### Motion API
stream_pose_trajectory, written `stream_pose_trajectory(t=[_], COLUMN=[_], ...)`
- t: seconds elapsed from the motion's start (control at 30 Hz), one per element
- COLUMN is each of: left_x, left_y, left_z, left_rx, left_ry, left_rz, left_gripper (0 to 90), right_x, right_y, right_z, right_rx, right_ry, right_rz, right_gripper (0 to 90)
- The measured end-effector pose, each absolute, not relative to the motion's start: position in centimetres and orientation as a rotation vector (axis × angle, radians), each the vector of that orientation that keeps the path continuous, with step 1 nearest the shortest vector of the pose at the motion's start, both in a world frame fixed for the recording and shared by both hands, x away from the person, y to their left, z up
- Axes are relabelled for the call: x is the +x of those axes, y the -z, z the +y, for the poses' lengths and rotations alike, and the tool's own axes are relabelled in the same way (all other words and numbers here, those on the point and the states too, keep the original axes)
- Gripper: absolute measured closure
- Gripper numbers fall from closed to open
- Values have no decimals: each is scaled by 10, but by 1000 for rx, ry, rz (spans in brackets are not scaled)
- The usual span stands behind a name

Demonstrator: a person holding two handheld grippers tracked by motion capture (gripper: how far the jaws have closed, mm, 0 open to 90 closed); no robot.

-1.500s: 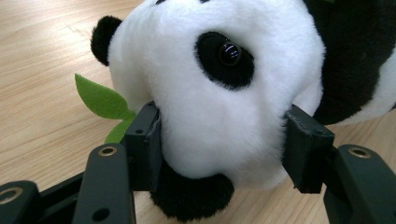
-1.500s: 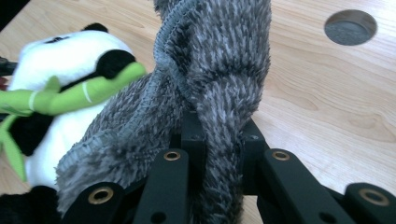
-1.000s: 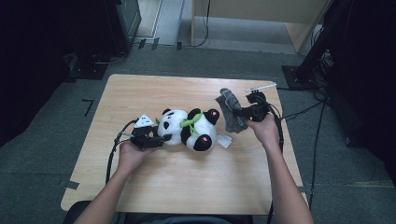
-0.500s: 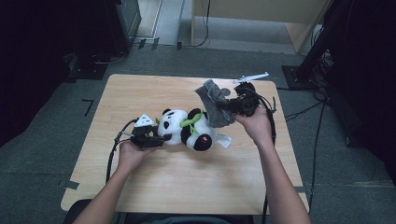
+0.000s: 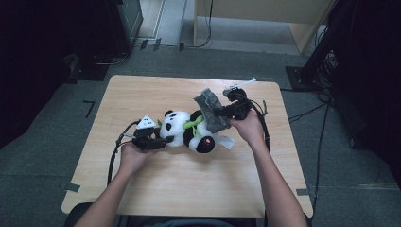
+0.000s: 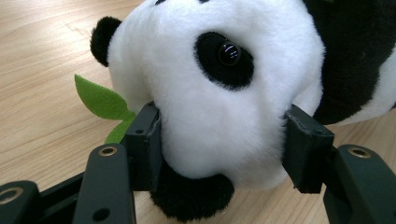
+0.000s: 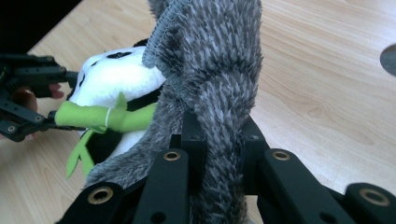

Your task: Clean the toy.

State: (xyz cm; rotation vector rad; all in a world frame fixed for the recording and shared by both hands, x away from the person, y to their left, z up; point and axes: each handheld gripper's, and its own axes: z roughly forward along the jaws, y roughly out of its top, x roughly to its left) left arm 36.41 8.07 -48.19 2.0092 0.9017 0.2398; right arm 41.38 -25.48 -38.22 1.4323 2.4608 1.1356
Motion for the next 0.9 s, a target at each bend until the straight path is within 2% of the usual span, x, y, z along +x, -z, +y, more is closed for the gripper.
stream_pose_trajectory(t=[0.67,0.9], left_x=[366,368], left_y=[482,483], left_z=[82,83], left_rx=[1998,1979], left_ry=[-212,-185], left_rz=[905,919], left_gripper=[389,347], right_x=[413,411], right_y=[397,403], right_z=[-292,-305], right_rx=[1551,1596], right_ry=[-1132,-1106], right_rz=[2392,2368], right_gripper=[789,789])
